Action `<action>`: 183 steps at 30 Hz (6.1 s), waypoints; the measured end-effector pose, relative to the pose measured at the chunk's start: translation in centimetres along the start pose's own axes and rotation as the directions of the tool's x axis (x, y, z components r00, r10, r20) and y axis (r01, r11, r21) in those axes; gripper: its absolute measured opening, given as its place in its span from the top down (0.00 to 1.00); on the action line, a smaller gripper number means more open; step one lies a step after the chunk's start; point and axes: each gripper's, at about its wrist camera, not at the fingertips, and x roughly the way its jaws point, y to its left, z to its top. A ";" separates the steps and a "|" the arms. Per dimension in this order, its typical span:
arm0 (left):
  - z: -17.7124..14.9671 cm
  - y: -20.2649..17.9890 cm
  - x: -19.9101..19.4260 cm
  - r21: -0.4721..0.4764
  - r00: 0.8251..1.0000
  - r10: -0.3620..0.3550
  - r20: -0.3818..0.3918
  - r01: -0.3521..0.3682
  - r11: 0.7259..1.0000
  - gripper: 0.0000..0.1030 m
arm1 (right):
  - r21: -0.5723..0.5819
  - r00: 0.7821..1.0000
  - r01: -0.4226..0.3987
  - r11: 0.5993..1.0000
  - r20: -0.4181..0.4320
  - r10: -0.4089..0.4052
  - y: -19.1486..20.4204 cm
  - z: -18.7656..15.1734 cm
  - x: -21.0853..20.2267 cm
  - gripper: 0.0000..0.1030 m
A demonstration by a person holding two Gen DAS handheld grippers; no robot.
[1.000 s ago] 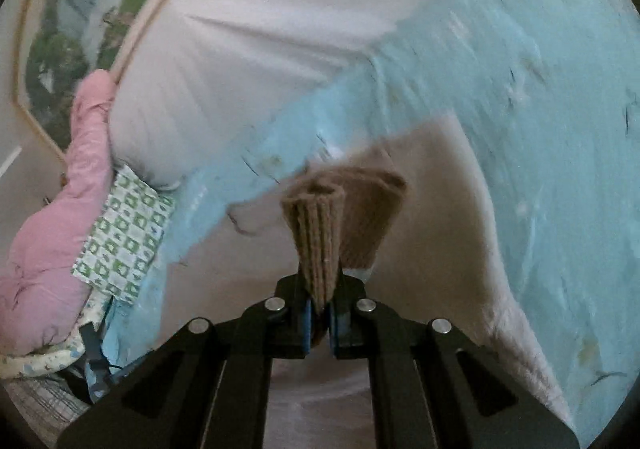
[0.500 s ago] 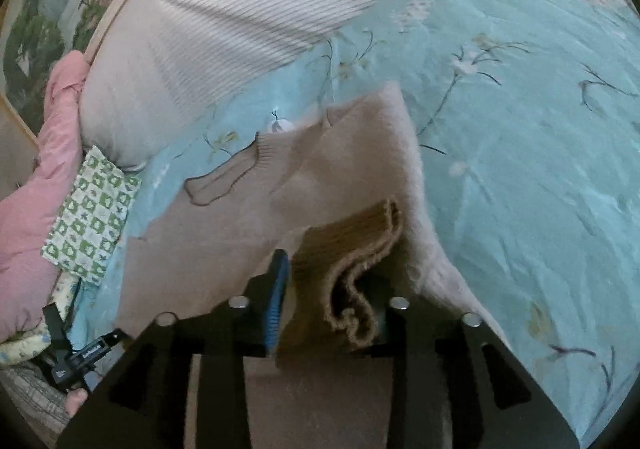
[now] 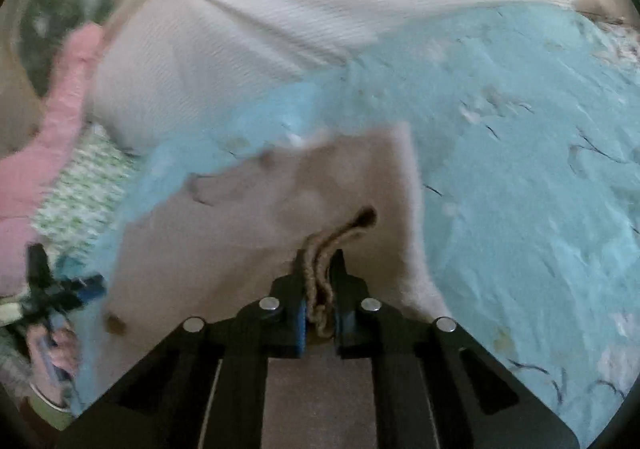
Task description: Fold small clothes
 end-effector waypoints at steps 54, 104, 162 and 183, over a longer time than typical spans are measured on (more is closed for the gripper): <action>-23.2 -2.2 -11.3 0.092 0.996 0.079 0.043 -0.083 0.992 0.48 | -0.068 0.999 -0.047 0.997 -0.021 0.046 2.2 -13.0 -13.3 0.45; -36.2 -4.5 -11.0 0.398 0.966 -0.183 -0.180 0.242 0.885 0.94 | -0.131 0.881 -0.427 0.895 -0.285 0.378 -3.8 -22.9 -18.2 0.91; 0.3 -3.1 1.3 0.142 0.966 -0.251 0.057 0.241 0.960 0.74 | 0.148 0.984 -0.166 0.975 0.084 0.154 -0.9 5.6 -2.6 0.58; 4.8 -7.3 7.2 0.208 0.992 -0.129 0.011 0.124 0.970 0.75 | -0.204 0.977 -0.125 0.971 -0.197 0.084 6.6 7.7 9.6 0.58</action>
